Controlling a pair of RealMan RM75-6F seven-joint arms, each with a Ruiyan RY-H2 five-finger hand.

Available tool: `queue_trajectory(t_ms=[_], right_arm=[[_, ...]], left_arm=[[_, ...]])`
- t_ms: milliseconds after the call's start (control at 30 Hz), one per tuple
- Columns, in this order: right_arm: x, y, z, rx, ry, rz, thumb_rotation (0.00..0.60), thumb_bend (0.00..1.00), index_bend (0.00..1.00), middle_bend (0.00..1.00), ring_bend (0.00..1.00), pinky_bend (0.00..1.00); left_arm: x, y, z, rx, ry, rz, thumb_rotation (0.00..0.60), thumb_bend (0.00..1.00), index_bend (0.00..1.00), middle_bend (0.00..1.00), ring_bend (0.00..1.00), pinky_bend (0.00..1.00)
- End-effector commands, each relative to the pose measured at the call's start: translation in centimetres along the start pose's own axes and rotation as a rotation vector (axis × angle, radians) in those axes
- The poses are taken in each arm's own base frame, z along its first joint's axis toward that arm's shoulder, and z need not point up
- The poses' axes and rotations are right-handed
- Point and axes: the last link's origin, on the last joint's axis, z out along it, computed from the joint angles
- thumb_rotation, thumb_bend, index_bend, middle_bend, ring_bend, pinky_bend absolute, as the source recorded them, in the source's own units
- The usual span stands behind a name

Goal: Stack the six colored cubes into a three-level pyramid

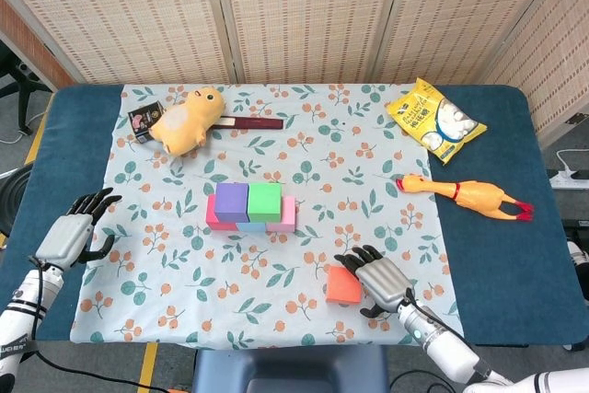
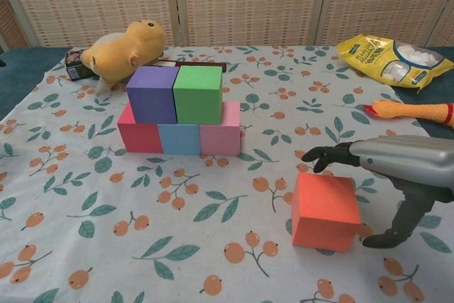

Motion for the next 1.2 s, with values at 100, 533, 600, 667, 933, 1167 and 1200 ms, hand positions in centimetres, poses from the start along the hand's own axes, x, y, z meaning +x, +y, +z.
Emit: queue_trajectory(t_ms=[100,533,600,667,933,1167,1200], right_arm=[[-0.3,-0.2,0.5,0.004,0.005,0.005,0.600,0.01,0.06,0.12,0.00,0.00],[-0.9,-0.3,1.1,0.003,0.005,0.029,0.600,0.07,0.19,0.12,0.00,0.00],[-0.9,-0.3,1.1,0.000,0.008,0.027,0.600,0.07,0.19,0.12,0.00,0.00],[-0.9,-0.2,1.1,-0.003,0.011,0.026,0.600,0.07,0.19,0.12,0.00,0.00],[-1.0,-0.5,1.5,0.008,0.022,0.035,0.600,0.11,0.22,0.17,0.00,0.00],[-0.7,-0.3,1.9,0.013,0.055,0.045,0.600,0.24,0.29,0.26,0.00,0.00],[-0.6,-0.3,1.9,0.018,0.057,0.044,0.600,0.24,0.29,0.27,0.00,0.00]], left_arm=[[0.0,-0.1,0.0,-0.002,0.001,-0.004,0.600,0.51,0.12,0.00,0.00,0.02],[0.1,-0.4,0.0,-0.004,0.007,-0.015,0.600,0.51,0.13,0.00,0.00,0.02],[0.0,-0.4,0.0,-0.005,0.008,-0.018,0.600,0.51,0.13,0.00,0.00,0.02],[0.0,-0.4,0.0,-0.006,0.008,-0.022,0.600,0.51,0.13,0.00,0.00,0.02],[0.0,-0.6,0.1,-0.007,0.006,-0.029,0.600,0.51,0.13,0.00,0.00,0.02],[-0.1,-0.7,-0.1,-0.014,0.006,-0.029,0.600,0.51,0.12,0.00,0.00,0.02],[-0.1,-0.7,-0.2,-0.014,0.004,-0.027,0.600,0.51,0.12,0.00,0.00,0.02]])
